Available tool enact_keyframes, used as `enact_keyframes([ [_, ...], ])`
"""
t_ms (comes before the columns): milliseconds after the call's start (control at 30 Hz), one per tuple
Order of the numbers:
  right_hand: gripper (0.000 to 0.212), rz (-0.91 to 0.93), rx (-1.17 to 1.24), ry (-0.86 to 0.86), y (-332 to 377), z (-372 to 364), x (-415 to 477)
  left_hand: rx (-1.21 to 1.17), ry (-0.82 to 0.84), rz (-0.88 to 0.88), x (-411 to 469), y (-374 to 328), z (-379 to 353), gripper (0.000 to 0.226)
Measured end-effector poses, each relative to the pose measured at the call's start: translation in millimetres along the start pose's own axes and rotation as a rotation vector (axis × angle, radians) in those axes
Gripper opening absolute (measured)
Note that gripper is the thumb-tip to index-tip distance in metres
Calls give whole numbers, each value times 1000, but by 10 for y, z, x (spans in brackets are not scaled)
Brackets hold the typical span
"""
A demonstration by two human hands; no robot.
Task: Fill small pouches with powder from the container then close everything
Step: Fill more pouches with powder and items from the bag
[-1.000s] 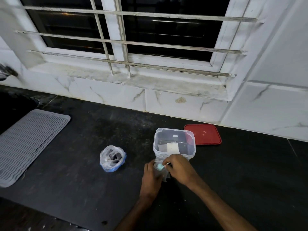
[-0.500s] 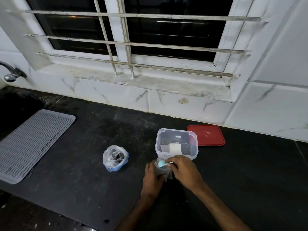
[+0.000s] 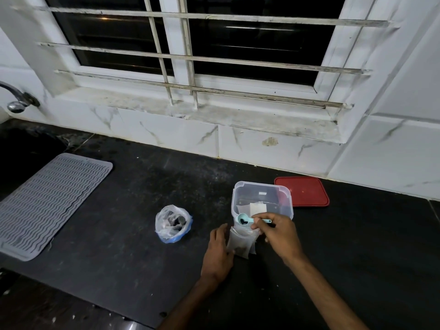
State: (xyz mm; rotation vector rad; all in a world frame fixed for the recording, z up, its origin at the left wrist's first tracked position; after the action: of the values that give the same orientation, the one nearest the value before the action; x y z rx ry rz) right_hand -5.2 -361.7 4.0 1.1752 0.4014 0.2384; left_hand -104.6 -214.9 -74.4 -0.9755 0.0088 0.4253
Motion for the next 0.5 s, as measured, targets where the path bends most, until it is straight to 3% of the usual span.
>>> enact_keyframes([
  [167,11,-146,258,82,210,-402,74,30,-94,-33,25,172,406,59],
  [233,12,-198,280,123,254,-658,149,-6,-258,-26,39,240,661,44],
  [333,13,-178,221,157,323,-1081,258,-80,-549,159,33,384,1101,28],
  [400,13,-119,89,168,381,-1379,337,-72,-624,302,68,601,1322,44],
  [500,14,1,-164,188,415,-1780,444,-28,-519,550,167,961,1415,76],
])
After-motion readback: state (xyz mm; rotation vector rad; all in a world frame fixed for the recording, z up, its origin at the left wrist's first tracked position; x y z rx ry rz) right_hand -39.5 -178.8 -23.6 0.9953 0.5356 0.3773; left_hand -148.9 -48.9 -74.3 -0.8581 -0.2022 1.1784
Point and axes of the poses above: each hand's wrist, its own x-axis towards the middle knuckle, its own z-axis out of the back of the hand, y = z × x, the point moved 3 cm from there along x, towards the middle knuckle, and after that the axes turned 3 degrees about y, right-handed, at the moved point
